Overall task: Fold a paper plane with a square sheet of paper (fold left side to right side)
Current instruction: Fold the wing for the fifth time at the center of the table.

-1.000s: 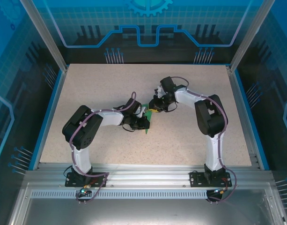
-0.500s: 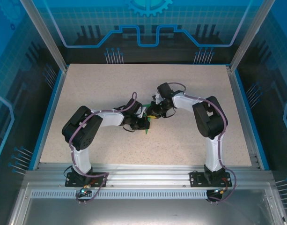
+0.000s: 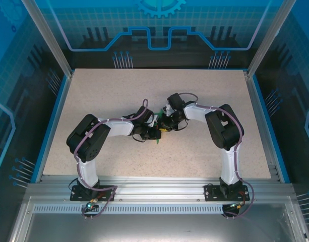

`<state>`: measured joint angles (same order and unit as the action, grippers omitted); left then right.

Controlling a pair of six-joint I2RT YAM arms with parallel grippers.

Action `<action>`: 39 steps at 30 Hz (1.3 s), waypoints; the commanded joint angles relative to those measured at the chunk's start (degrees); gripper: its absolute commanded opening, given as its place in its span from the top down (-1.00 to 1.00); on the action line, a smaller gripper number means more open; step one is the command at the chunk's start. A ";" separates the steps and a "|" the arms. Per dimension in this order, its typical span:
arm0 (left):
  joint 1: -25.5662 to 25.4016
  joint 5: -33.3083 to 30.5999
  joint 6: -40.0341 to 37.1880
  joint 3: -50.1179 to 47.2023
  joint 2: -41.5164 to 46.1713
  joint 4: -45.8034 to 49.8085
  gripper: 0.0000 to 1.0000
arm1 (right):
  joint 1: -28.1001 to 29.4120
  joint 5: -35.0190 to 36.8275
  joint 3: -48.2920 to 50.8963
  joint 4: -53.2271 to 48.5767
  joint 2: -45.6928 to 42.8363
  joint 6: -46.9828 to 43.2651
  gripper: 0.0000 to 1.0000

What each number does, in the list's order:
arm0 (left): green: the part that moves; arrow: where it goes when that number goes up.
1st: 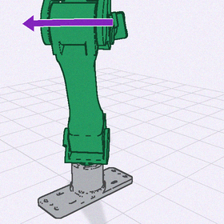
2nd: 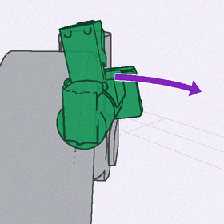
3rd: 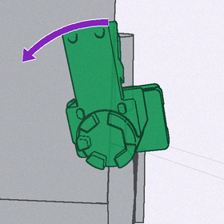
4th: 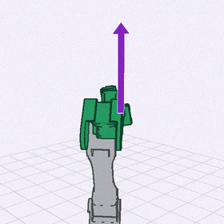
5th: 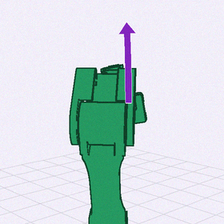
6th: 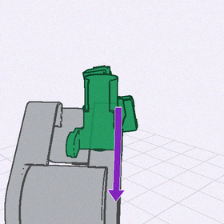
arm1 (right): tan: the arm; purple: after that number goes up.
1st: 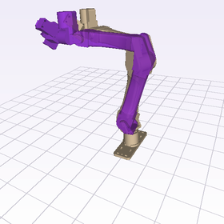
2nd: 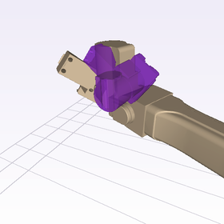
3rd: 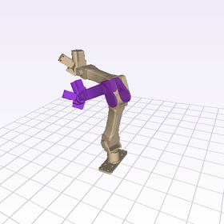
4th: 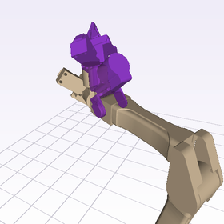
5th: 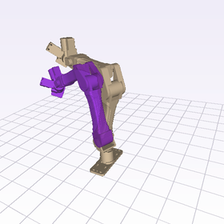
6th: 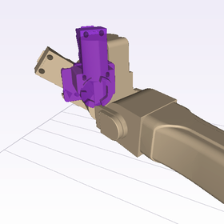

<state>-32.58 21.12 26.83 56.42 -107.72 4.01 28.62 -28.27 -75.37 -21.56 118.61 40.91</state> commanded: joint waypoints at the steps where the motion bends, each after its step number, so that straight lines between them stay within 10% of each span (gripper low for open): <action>1: -0.56 -5.68 -1.51 -2.61 -1.77 8.78 0.86 | 1.14 3.20 -1.39 -1.90 0.89 -2.18 0.71; 39: -2.16 -7.41 -1.60 -5.36 -2.41 8.66 0.91 | -7.39 9.90 -23.00 -9.69 14.08 -11.99 0.69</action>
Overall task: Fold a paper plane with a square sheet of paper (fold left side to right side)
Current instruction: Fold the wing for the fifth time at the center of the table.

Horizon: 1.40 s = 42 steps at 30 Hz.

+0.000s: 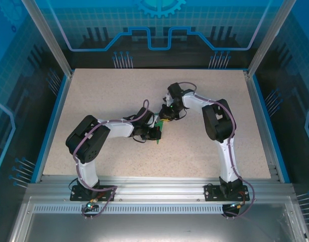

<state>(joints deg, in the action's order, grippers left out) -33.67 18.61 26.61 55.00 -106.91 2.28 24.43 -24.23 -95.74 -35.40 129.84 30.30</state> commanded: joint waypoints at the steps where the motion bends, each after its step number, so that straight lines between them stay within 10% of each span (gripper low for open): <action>1: -1.13 -4.87 -1.38 -4.01 -3.21 10.37 0.91 | -3.35 5.86 -3.14 4.02 3.01 -1.32 0.70; 31: -1.71 -5.16 -0.77 -3.87 -2.51 9.93 0.91 | -8.62 6.79 -18.47 -1.64 8.47 -3.12 0.68; 42: -1.78 -5.49 -0.64 -3.26 -1.36 10.08 0.91 | -6.36 0.92 4.59 6.02 -11.92 -0.19 0.68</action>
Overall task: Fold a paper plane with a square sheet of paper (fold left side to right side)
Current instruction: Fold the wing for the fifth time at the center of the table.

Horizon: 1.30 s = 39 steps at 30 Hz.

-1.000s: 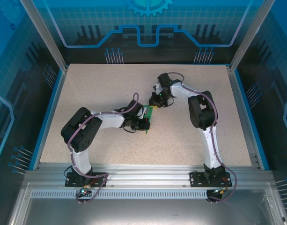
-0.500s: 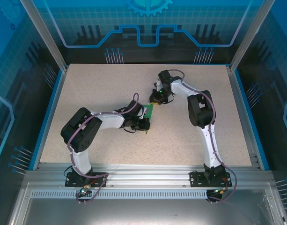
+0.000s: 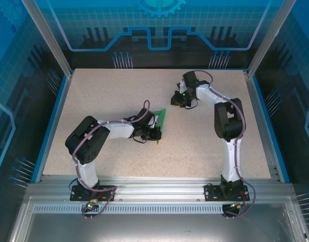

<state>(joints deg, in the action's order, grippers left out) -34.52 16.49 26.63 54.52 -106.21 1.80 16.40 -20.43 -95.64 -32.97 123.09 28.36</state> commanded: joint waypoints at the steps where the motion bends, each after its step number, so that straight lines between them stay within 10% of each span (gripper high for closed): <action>1: -0.96 -3.42 -0.62 -2.71 -2.07 10.63 0.91 | 2.39 -3.54 6.95 4.59 -6.23 2.63 0.68; 14: -0.90 -3.53 -0.88 -2.32 -1.80 10.94 0.91 | 10.13 -5.98 10.05 8.33 -0.64 7.83 0.68; 39: -7.16 1.52 5.29 -16.22 9.45 8.42 0.88 | 8.14 0.07 3.88 0.56 7.04 5.33 0.68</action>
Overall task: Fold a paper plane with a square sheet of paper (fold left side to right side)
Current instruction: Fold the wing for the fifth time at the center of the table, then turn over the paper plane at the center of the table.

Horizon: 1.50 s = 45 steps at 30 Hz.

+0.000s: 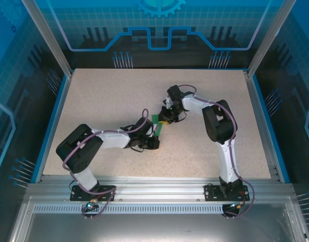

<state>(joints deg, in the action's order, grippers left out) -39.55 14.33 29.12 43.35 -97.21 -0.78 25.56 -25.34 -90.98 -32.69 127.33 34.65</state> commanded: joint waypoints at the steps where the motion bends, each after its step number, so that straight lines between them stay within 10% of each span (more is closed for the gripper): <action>1: -2.08 3.61 3.11 -5.89 2.16 11.07 0.88 | -0.94 4.91 -0.82 0.49 2.75 -0.99 0.68; 10: -0.21 -2.43 1.74 -2.19 15.78 18.49 0.64 | -0.60 3.75 -1.81 2.60 -1.31 -2.26 0.64; 23: 7.90 -28.10 5.50 4.02 27.11 22.38 -0.07 | 5.17 23.72 -1.07 -11.49 -13.50 -4.72 -0.15; 32: 10.41 -32.44 7.88 4.99 27.42 21.96 -0.28 | 9.07 26.91 -2.14 -15.37 -9.32 -1.01 -0.27; 36: 10.45 -32.63 7.97 4.66 27.71 22.79 -0.29 | 9.12 22.65 -1.39 -13.29 -8.18 -0.57 -0.02; 42: 10.41 -33.39 7.78 5.16 27.95 23.52 -0.29 | 8.86 18.83 0.25 -10.82 -10.50 -1.24 0.92; 45: 10.44 -33.80 7.01 5.94 27.71 24.06 -0.30 | 8.82 16.19 2.93 -8.05 -14.80 -2.25 1.00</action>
<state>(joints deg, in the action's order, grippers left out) -29.39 -17.43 36.12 46.85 -70.43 21.45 34.72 -5.08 -89.84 -42.59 117.62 33.19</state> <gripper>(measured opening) 0.647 0.043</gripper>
